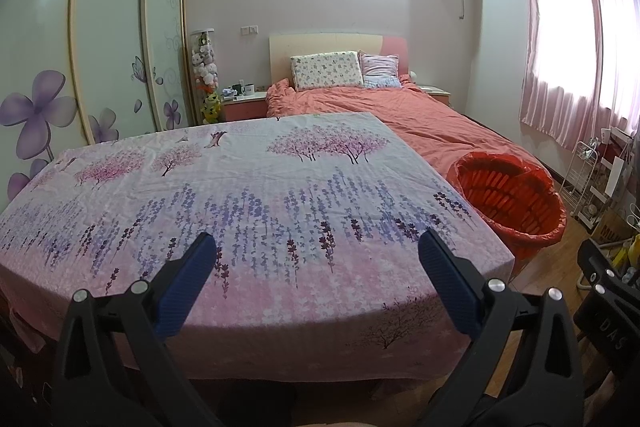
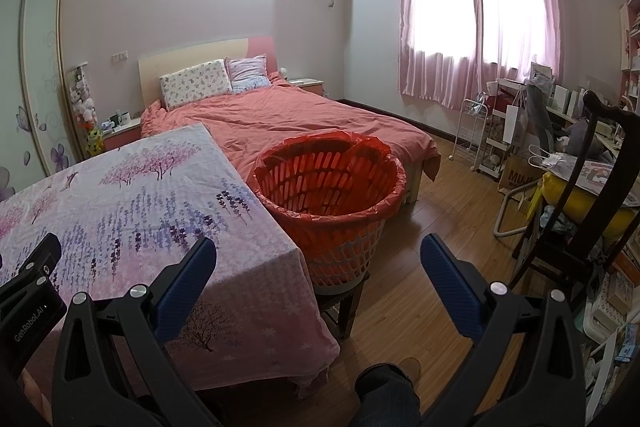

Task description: Collect trash

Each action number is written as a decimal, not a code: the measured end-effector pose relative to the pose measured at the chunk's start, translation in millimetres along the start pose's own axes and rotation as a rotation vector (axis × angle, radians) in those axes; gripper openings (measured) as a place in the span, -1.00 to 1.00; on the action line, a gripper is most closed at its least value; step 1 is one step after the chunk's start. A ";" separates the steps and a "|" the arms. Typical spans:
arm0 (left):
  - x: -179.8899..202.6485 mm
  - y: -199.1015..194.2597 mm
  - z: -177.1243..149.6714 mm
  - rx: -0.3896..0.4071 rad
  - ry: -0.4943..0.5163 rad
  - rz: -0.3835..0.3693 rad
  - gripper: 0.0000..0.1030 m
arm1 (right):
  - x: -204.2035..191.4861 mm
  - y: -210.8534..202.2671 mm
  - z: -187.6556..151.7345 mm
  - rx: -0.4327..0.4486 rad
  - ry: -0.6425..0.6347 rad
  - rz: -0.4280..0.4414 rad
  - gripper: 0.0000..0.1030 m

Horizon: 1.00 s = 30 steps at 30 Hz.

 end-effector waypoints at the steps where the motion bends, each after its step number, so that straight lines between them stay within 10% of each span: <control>1: 0.0 0.0 -0.1 0.000 0.000 0.000 0.92 | -0.1 0.0 0.1 0.000 0.000 0.000 0.96; 30: -0.4 0.4 0.5 -0.002 -0.001 -0.001 0.92 | -0.1 0.1 -1.3 -0.003 0.001 0.003 0.96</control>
Point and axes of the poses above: each gripper's, at about its wrist camera, not at the fingertips, and y roughly the way its jaws point, x to its right, z to its top, the point moved 4 cm from there along y, roughly the way its jaws point, and after that the axes turned 11 degrees about -y, right-handed, at the moved point
